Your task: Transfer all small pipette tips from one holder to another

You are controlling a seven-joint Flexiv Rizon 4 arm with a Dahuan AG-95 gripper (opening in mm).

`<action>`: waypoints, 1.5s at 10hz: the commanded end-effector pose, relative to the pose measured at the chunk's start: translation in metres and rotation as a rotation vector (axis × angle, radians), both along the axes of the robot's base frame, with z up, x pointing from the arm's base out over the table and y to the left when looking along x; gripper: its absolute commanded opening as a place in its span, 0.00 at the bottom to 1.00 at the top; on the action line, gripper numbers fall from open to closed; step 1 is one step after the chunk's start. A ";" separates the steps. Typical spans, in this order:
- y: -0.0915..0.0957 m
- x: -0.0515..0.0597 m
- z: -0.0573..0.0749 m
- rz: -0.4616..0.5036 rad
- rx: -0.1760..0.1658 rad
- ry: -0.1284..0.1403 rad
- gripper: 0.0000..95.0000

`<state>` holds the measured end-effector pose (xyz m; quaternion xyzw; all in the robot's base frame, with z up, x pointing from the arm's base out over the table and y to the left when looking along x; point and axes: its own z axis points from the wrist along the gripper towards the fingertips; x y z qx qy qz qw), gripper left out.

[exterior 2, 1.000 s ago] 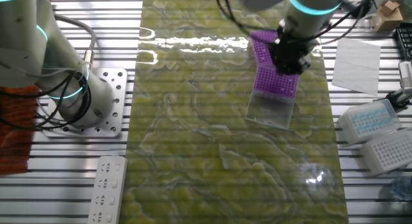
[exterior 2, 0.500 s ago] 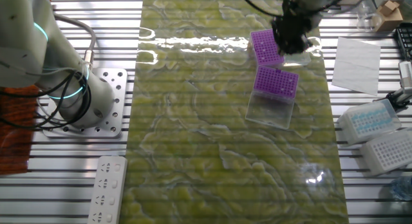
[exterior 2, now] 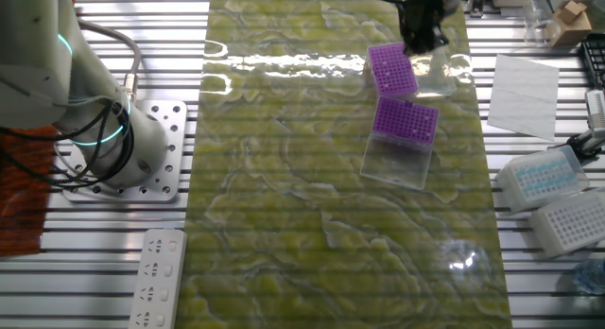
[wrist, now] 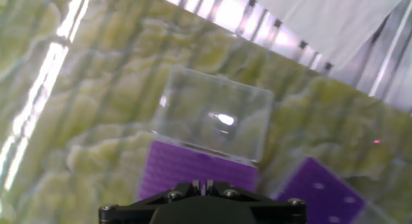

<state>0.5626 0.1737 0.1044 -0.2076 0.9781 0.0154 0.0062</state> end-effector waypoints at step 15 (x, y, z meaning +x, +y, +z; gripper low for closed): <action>0.036 -0.016 -0.028 -0.086 0.003 -0.029 0.00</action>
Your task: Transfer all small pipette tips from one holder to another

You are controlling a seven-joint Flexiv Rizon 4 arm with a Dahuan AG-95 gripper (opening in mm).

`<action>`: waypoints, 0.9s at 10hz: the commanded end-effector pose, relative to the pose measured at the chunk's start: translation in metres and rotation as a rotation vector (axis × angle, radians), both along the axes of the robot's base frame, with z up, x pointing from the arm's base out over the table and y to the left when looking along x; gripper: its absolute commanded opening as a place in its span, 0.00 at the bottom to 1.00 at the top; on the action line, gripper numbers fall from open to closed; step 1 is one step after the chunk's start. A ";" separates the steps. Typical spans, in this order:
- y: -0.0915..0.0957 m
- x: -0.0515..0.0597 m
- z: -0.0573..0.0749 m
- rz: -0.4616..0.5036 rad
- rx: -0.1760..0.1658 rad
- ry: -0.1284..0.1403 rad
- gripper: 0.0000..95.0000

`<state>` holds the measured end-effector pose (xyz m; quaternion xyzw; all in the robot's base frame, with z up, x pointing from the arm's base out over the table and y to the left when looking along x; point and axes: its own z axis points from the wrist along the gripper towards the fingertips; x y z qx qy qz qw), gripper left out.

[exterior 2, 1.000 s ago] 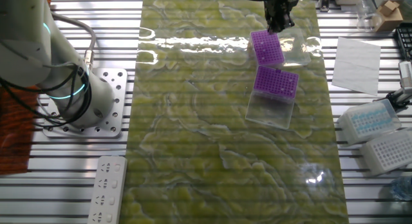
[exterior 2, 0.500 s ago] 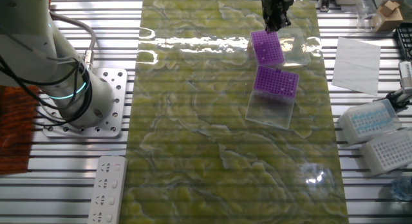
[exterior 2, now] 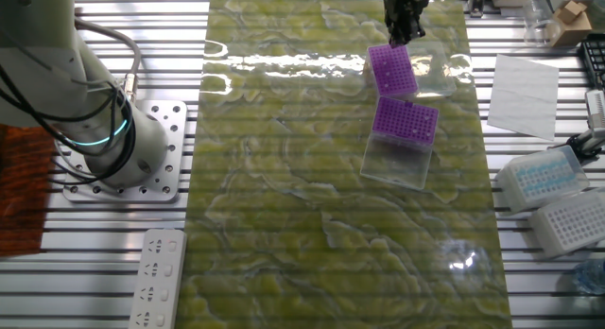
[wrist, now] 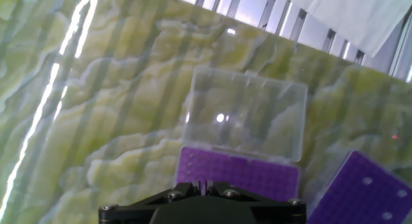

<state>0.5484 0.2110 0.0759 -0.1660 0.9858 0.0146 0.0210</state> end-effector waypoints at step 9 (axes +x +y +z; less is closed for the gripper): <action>-0.001 -0.003 -0.005 0.014 0.002 -0.015 0.00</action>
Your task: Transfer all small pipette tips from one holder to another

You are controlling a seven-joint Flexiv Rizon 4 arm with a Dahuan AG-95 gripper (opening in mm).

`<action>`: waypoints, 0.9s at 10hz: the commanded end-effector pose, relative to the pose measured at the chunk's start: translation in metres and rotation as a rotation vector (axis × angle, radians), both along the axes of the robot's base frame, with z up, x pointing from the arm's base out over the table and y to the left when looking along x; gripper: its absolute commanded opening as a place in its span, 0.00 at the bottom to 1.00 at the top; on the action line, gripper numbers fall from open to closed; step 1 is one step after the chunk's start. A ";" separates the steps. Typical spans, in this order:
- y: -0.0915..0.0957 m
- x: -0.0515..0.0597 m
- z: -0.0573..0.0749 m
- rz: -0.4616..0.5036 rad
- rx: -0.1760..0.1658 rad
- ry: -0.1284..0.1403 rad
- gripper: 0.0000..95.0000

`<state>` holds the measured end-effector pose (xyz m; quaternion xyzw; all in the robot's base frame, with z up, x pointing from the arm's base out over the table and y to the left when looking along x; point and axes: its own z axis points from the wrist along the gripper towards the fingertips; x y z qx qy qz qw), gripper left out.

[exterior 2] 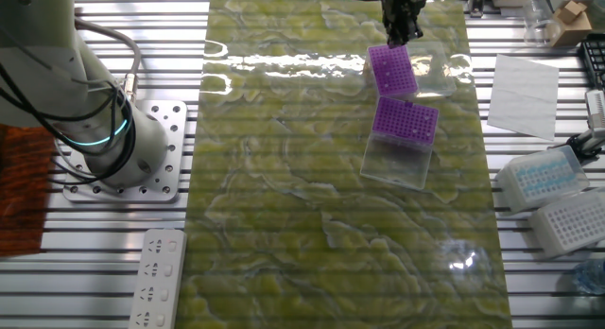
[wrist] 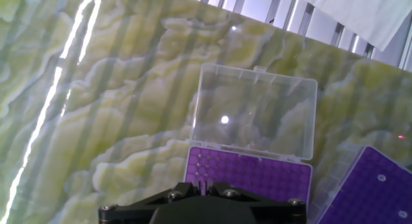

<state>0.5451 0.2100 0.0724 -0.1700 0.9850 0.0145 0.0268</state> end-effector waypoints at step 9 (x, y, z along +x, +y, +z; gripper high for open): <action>-0.019 0.002 -0.004 0.143 -0.064 -0.002 0.40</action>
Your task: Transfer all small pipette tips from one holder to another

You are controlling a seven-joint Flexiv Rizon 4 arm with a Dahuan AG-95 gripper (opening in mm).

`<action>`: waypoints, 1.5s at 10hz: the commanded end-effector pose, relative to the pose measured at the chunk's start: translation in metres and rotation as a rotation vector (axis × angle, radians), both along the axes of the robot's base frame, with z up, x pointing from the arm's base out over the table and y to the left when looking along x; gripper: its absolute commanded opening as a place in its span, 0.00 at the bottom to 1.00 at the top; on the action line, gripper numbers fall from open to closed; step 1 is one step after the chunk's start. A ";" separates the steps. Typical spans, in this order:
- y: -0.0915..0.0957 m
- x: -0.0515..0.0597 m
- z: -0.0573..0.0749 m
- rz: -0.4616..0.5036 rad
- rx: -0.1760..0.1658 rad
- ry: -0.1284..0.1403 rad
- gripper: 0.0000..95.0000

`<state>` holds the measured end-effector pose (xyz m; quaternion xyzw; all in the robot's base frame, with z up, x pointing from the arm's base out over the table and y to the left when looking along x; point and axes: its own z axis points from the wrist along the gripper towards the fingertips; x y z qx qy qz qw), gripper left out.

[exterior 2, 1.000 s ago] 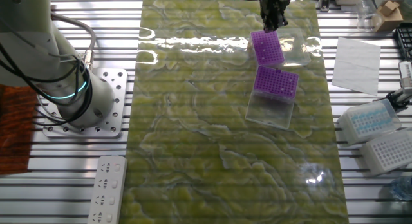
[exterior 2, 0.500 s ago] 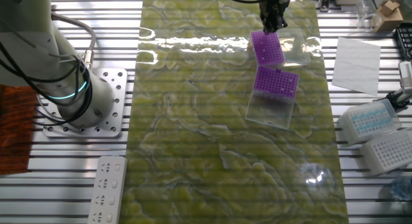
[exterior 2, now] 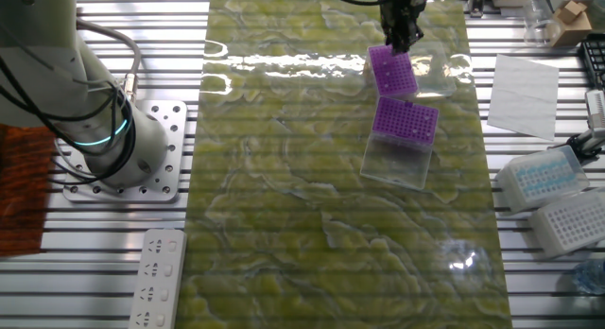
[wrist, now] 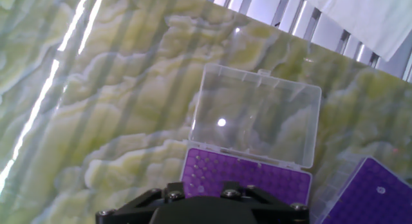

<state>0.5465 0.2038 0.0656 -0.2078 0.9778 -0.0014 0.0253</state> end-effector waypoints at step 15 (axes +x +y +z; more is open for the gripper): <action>-0.150 0.063 -0.002 0.358 -0.029 0.005 0.20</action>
